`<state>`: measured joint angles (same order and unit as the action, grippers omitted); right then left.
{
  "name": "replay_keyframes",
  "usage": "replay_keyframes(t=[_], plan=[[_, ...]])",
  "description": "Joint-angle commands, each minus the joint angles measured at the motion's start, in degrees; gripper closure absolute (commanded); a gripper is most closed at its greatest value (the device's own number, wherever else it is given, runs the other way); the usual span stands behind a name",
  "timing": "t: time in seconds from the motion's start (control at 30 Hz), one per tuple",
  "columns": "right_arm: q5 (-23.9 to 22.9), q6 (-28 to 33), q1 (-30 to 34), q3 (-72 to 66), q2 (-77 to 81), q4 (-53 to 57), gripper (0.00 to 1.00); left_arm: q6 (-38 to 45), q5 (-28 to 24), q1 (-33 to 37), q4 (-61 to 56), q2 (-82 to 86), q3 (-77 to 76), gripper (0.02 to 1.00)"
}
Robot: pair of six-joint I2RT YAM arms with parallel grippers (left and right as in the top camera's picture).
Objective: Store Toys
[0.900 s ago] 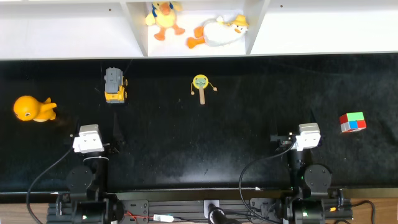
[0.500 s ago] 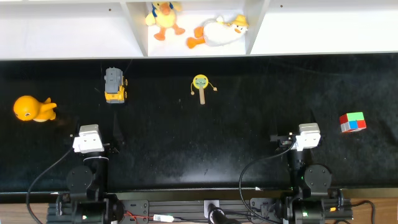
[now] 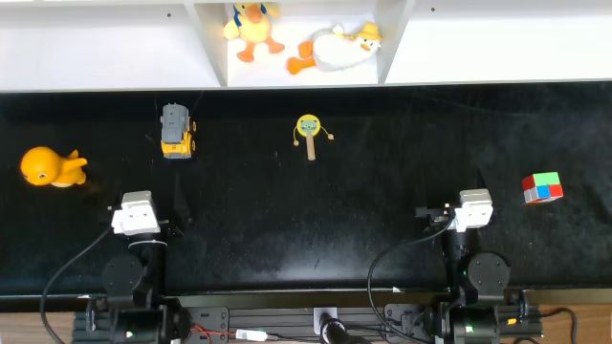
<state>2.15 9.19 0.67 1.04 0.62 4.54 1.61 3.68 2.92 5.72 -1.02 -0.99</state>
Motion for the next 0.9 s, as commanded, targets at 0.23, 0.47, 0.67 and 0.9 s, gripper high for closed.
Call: replay_keyframes(t=[0.23,0.47,0.67,0.9], plan=[[0.37,-0.39,-0.22,-0.76,-0.42,-0.28,0.005,-7.13,-3.41,2.27,23.65,-19.04,-21.97,0.023],[0.35,-0.39,-0.22,-0.76,-0.42,-0.28,0.005,5.25,-10.21,9.84,33.4,-36.54,-36.94,0.025],[0.37,-0.42,-0.22,-0.76,-0.42,-0.28,0.005,15.93,-22.69,24.35,34.25,-45.94,-42.73,0.025],[0.35,-0.42,-0.22,-0.76,-0.42,-0.28,0.005,31.21,-39.28,41.0,34.97,-49.46,-43.45,0.023]])
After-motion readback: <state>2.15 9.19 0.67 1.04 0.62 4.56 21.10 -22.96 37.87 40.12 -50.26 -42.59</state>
